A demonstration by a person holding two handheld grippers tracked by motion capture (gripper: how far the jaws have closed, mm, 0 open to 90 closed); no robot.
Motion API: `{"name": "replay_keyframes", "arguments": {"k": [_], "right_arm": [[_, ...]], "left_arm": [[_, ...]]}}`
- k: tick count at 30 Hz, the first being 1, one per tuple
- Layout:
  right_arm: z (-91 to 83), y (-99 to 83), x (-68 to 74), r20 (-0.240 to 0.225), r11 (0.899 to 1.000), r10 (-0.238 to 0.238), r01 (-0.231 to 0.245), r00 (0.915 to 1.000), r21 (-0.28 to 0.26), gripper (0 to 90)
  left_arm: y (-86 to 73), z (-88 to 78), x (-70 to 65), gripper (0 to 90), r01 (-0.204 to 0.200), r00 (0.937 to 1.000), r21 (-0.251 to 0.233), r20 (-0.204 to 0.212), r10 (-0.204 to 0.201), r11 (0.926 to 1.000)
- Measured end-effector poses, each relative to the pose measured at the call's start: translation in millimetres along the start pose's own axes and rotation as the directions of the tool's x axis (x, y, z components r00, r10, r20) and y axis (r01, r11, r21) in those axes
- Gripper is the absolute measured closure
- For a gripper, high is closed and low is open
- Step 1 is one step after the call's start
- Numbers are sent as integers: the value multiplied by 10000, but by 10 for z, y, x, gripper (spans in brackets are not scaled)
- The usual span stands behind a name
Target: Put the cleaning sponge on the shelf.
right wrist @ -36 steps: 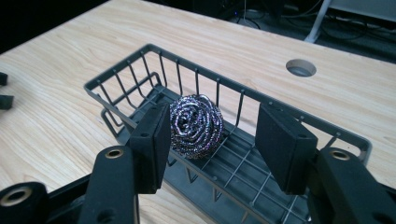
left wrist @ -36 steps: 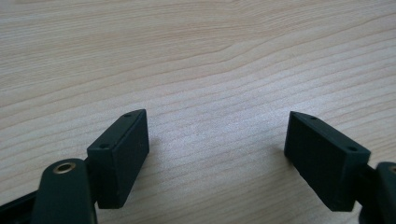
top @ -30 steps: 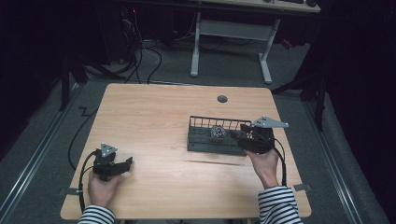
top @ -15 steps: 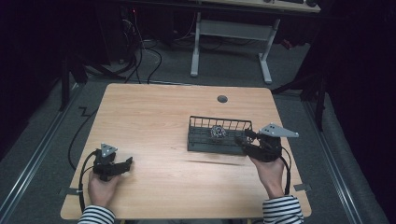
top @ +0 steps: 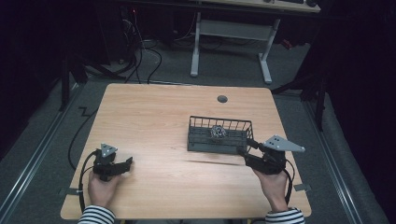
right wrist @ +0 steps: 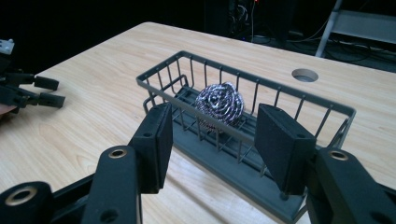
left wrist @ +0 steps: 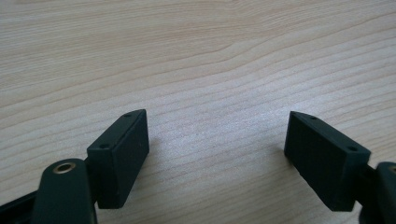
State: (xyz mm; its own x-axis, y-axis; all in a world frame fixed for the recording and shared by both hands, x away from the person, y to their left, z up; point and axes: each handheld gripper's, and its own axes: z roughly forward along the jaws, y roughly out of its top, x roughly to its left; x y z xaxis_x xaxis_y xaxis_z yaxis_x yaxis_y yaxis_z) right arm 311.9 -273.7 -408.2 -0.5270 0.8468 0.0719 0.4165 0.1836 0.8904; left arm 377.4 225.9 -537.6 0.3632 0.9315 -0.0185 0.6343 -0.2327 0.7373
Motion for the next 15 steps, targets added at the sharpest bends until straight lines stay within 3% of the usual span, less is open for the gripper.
{"name": "replay_keyframes", "arguments": {"k": [9,15], "right_arm": [[-10,-208,88,9,9999,-64,64,10000,-136,460],[78,-375,193,-159,9999,-141,142,9998,77,460]], "left_arm": [[0,0,-1,223,-8,10000,6,2,8,10000],[0,0,-1,223,-9,10000,6,3,9,10000]]}}
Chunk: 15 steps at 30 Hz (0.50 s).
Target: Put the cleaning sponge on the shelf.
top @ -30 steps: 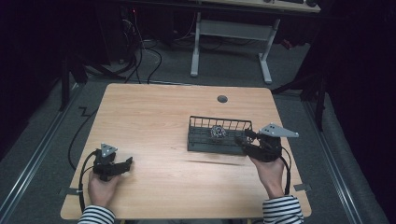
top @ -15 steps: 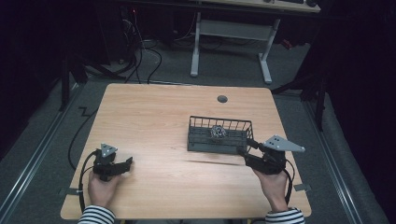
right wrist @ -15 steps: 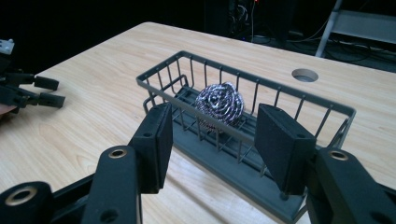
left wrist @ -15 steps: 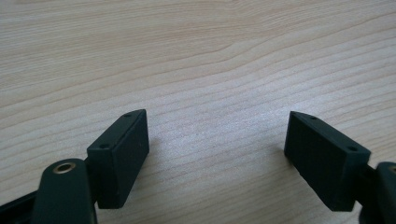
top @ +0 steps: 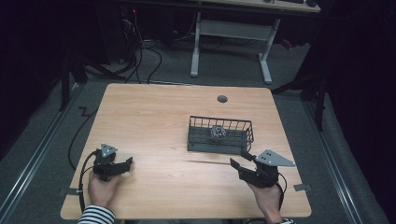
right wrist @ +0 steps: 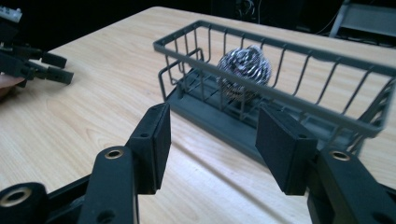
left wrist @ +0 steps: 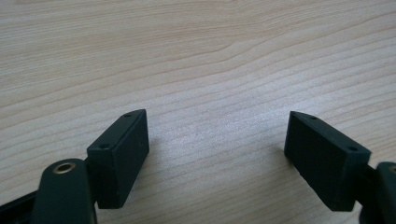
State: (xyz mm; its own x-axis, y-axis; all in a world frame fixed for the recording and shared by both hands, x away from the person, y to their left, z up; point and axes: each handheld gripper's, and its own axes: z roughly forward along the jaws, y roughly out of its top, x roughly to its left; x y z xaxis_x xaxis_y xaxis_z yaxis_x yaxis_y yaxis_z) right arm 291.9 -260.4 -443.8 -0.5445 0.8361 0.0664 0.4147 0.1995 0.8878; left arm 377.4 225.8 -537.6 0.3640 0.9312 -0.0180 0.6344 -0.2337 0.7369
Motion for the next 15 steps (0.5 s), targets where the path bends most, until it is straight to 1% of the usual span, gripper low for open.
{"name": "replay_keyframes", "arguments": {"k": [2,3,4,9,15], "right_arm": [[10,-14,10,-42,10000,11,-11,10000,28,460],[44,-58,42,-86,10000,-36,37,10000,70,461],[44,-58,42,-86,10000,-36,37,10000,70,461],[139,-171,122,-233,9995,-67,73,9997,298,463],[223,-263,152,-319,9990,3,11,9995,447,464]], "left_arm": [[0,0,0,224,0,10000,0,3,0,10000],[0,0,-1,223,-9,10000,-2,5,9,10000],[0,0,-1,223,-9,10000,-2,5,9,10000],[0,0,-1,223,-11,10000,-2,5,11,10000],[0,0,-2,223,-19,10000,0,10,19,10000]]}}
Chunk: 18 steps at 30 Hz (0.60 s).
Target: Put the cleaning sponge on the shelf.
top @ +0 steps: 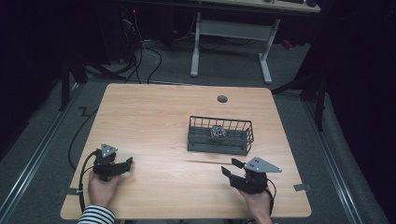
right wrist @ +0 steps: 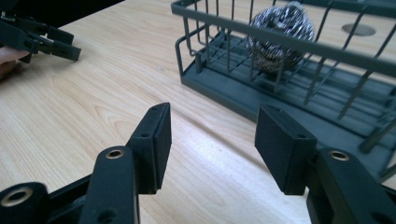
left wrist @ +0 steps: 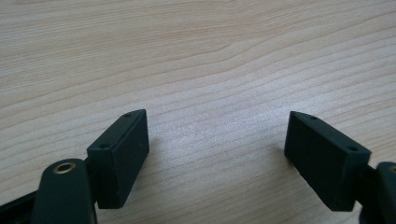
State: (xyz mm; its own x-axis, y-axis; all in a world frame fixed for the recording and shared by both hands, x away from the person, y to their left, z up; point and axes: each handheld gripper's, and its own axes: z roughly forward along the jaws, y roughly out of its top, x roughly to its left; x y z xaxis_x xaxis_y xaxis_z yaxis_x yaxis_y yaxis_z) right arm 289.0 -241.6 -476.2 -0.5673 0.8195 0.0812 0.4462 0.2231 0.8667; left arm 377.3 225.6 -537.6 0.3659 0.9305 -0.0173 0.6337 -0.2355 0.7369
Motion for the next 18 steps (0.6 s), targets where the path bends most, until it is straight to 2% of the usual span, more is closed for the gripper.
{"name": "replay_keyframes", "arguments": {"k": [6,18], "right_arm": [[152,-116,27,-75,9993,72,-69,9999,375,466],[393,-215,42,28,9930,-45,41,10000,1176,478]], "left_arm": [[0,1,-1,223,-6,10000,-9,-1,6,10000],[-1,0,-1,223,-14,10000,-9,12,14,10000]]}}
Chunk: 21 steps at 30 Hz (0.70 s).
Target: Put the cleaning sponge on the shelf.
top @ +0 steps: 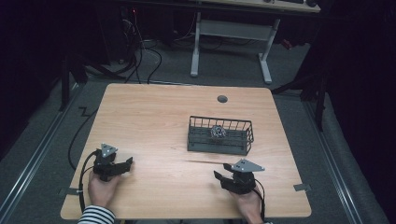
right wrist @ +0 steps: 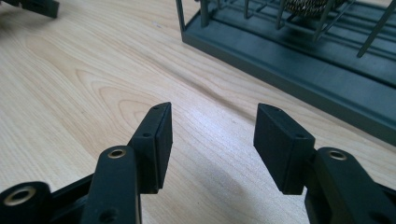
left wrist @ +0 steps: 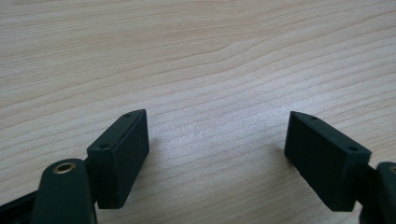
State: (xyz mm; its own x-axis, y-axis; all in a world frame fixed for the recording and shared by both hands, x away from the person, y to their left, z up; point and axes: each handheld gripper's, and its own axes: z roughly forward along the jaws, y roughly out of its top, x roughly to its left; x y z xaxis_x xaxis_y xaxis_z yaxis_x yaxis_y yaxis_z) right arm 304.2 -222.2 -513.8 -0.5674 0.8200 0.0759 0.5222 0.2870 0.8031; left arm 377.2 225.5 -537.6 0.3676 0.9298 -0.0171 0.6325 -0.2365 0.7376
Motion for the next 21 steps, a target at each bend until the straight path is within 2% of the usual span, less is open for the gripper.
{"name": "replay_keyframes", "arguments": {"k": [7,21], "right_arm": [[82,-17,6,43,9995,-47,46,10000,310,480],[254,-27,-9,457,9950,-404,361,9981,928,473]], "left_arm": [[0,0,0,223,-5,10000,0,9,5,10000],[0,-1,-1,223,-12,10000,3,15,12,10000]]}}
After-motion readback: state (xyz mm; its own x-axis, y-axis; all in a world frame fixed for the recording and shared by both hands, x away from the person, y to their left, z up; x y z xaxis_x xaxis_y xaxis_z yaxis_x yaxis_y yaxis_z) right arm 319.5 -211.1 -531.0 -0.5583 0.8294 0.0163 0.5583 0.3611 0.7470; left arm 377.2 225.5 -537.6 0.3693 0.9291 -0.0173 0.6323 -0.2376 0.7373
